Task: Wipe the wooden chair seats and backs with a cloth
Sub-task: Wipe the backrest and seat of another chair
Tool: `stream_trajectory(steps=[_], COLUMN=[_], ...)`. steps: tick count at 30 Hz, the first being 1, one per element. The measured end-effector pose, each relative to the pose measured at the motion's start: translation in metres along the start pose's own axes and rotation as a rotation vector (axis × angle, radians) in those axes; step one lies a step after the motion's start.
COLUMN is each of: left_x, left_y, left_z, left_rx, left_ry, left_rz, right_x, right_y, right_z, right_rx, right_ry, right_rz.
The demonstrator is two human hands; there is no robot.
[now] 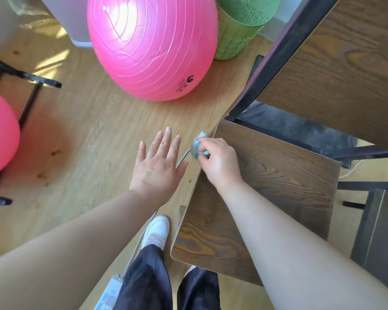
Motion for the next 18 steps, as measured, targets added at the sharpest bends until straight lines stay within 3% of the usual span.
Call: stream_trajectory(steps=[5,11,18], left_x=[0.004,0.025,0.033], left_y=[0.001,0.018,0.041], left_z=[-0.003,-0.015,-0.037], left_rx=[-0.021,-0.055,-0.131], left_ry=[0.023,0.112,0.170], left_rz=[-0.013,0.002,0.068], right_x=[0.056,0.133,0.121], right_y=[-0.059,-0.111,-0.080], right_z=[-0.035,-0.098,-0.103], right_rx=[0.258,0.245,0.220], right_ry=[0.312,0.634,0.632], right_rz=[0.161,0.061,0.123])
Point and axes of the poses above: each hand's wrist, its own z-axis towards the middle knuckle, its own y-axis out of the palm, x = y × z, the point moved 9 cm from there along z, towards the middle knuckle, and after that the axes turned 3 degrees about z, right-handed, at the moved point
